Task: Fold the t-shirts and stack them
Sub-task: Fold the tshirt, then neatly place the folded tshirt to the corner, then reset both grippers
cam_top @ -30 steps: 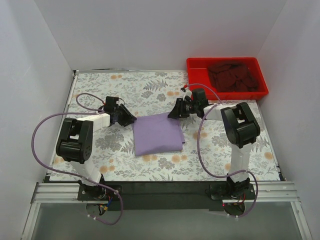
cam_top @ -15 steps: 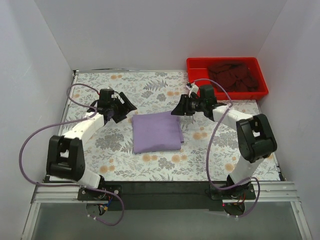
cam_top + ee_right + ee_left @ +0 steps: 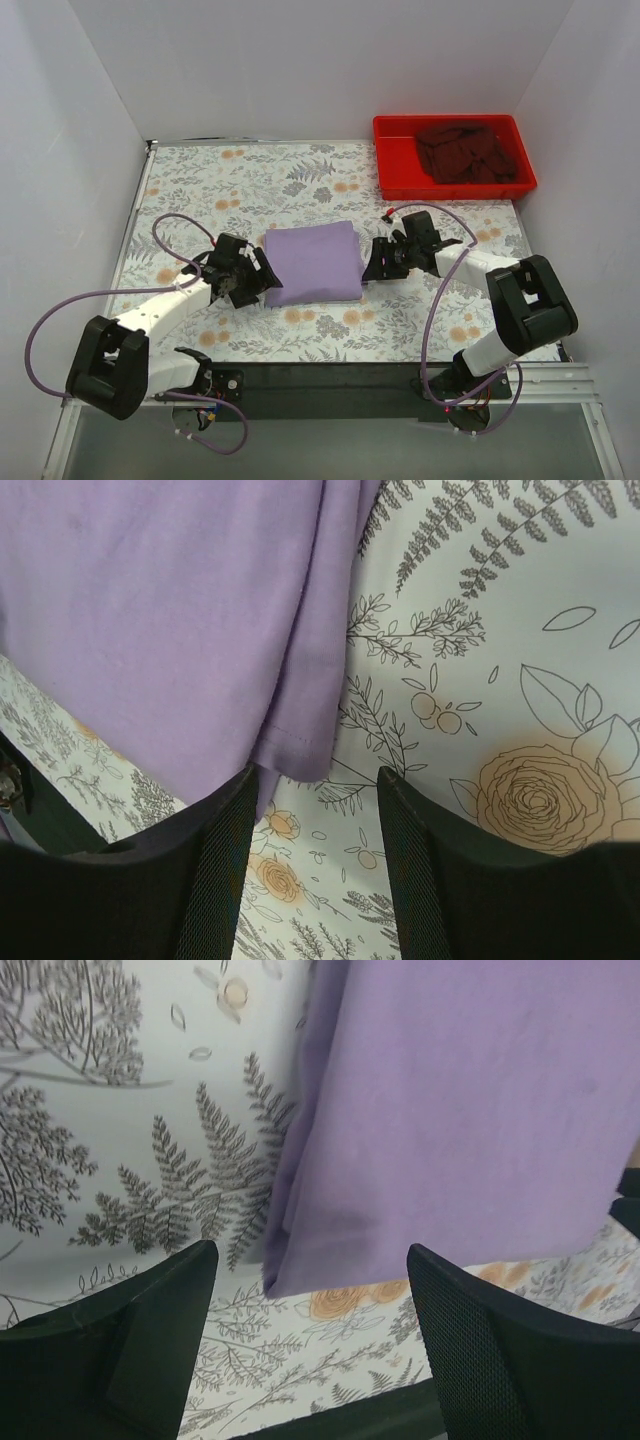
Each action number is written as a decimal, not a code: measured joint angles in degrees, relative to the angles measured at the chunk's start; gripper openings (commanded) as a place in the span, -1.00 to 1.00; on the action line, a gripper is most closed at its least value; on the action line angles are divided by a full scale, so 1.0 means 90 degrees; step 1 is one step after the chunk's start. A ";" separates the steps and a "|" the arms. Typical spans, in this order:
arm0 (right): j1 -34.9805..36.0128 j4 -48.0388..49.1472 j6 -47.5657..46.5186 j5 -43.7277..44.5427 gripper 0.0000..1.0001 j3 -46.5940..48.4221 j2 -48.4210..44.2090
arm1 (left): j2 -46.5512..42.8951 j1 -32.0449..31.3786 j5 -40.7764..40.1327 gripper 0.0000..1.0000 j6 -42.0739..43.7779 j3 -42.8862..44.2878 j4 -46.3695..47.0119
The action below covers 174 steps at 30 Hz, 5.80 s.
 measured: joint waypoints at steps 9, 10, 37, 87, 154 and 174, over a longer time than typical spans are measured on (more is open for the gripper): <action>0.0294 0.0651 0.0197 -0.0182 0.17 -0.0100 0.0287 | 0.0002 -0.0391 -0.0126 0.49 -0.0313 -0.0168 0.0080; 0.0367 0.0743 0.0231 -0.0243 0.17 -0.0100 0.0338 | -0.0029 -0.0408 -0.0141 0.48 -0.0333 -0.0168 0.0080; 0.1226 -0.0891 0.0726 0.1511 0.28 0.1253 -0.0085 | -0.0656 -0.0418 -0.1064 0.47 0.0022 0.0673 -0.0806; -0.1549 -0.1940 -0.1868 0.3434 -0.97 0.1933 0.1071 | -0.0777 0.0517 -0.2567 0.48 0.1787 0.1375 -0.0282; -0.2038 -0.2378 -0.1394 0.4889 0.97 0.1433 -0.7480 | -0.3058 0.0979 -0.1977 0.73 0.1559 0.1894 -0.1447; -0.1440 -0.2943 -0.1389 0.4945 0.97 0.0063 -0.9500 | -0.4964 0.0979 -0.2147 0.92 0.1241 0.1812 -0.1982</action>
